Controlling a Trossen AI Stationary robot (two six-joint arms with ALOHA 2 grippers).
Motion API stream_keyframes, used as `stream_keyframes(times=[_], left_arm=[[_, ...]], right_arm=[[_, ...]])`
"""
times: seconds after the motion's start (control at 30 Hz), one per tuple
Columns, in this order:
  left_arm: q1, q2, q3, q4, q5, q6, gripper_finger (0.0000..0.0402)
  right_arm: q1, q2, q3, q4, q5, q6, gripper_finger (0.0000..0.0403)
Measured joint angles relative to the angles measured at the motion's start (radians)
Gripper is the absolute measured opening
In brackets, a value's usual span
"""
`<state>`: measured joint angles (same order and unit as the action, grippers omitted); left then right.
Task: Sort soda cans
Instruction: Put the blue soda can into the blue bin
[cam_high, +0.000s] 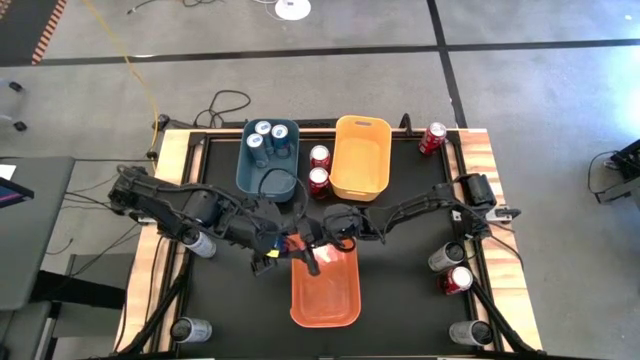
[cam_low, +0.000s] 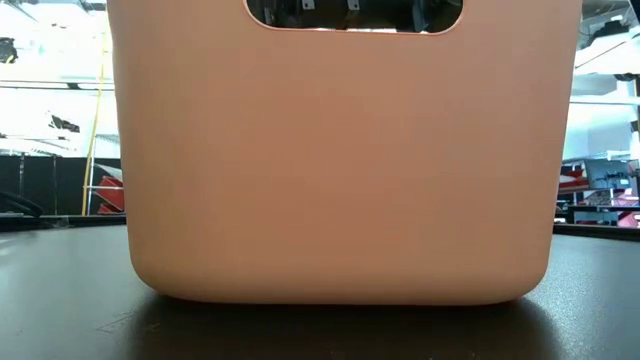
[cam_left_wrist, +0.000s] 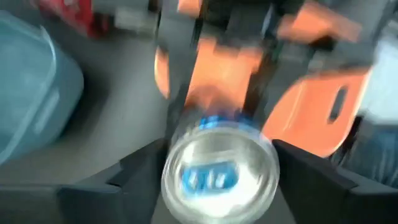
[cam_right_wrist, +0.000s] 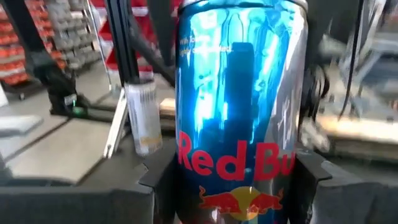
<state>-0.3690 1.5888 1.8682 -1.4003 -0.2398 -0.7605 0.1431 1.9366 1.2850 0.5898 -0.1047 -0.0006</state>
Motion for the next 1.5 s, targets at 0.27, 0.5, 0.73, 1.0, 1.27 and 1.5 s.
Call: stream_keyframes(times=[0.27, 0.5, 0.73, 1.0, 1.27, 1.5], left_arm=[[-0.099, -0.001, 0.145, -0.085, -0.286, -0.001, 0.0323], [-0.312, -0.001, 0.124, -0.110, -0.670, -0.025, 0.0323], [-0.448, 0.000, -0.091, -0.101, -0.875, -0.239, 0.0323], [-0.485, 0.000, -0.374, -0.103, -1.123, -0.579, 0.0324], [-0.459, -0.003, -0.530, -0.101, -1.283, -0.774, 0.0324], [-0.422, -0.005, -0.539, -0.045, -1.272, -0.782, 0.0324]], right_arm=[[-0.022, 0.000, 0.001, 0.157, 0.001, 0.000, 0.0211], [-0.022, 0.000, 0.001, 0.271, 0.003, 0.019, 0.0211], [-0.023, 0.000, 0.002, 0.337, 0.003, 0.057, 0.0211], [-0.033, 0.000, 0.002, 0.419, 0.001, 0.085, 0.0211], [-0.033, 0.000, 0.002, 0.410, 0.004, 0.038, 0.0212], [-0.045, 0.000, 0.002, 0.416, 0.000, -0.002, 0.0212]])
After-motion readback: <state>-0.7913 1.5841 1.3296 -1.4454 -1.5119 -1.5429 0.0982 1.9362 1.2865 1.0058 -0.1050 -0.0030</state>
